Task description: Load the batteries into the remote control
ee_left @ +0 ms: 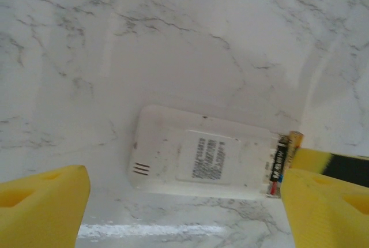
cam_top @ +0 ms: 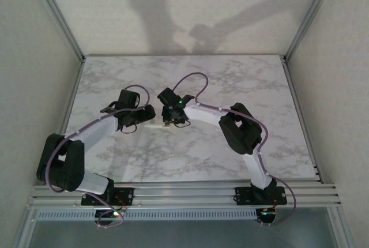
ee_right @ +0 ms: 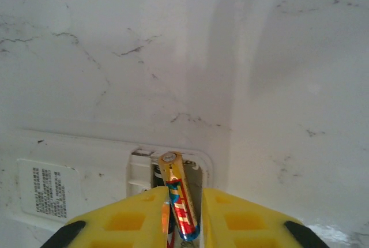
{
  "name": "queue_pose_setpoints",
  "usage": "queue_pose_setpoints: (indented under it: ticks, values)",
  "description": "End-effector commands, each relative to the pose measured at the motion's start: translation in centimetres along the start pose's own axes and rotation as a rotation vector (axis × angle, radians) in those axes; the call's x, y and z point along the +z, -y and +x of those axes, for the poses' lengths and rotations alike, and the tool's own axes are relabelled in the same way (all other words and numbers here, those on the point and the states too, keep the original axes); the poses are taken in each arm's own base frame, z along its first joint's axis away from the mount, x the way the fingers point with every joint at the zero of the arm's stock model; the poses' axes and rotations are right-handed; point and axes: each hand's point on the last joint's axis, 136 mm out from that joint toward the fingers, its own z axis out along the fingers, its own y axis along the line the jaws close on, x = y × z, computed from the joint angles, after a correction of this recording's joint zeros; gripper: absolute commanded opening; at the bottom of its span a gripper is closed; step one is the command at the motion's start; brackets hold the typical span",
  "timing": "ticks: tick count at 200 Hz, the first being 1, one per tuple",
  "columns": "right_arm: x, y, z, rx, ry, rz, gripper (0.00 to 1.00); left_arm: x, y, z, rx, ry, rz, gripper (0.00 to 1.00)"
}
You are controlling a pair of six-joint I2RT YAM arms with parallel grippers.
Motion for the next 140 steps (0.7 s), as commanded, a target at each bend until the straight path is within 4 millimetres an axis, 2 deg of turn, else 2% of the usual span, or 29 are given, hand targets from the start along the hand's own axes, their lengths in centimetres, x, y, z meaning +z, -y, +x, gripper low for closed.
queue_pose_setpoints:
  ticks: [1,24,73,140]
  values:
    - [-1.3,-0.6,-1.1,-0.053,0.039,0.022,0.25,0.7,-0.8,-1.2,0.018,0.007,-0.055,0.83]
    - [-0.9,-0.7,-1.4,-0.067,0.026,0.019,0.28,2.0,-0.6,-0.9,0.032,-0.042,-0.044,0.78]
    - [0.6,-0.7,-1.4,-0.061,-0.012,0.015,0.27,4.3,-1.2,0.1,0.041,-0.118,-0.069,0.74]
    - [1.5,-0.1,-0.5,-0.033,-0.048,0.024,0.19,5.2,-1.1,1.8,0.016,-0.164,-0.023,0.6]
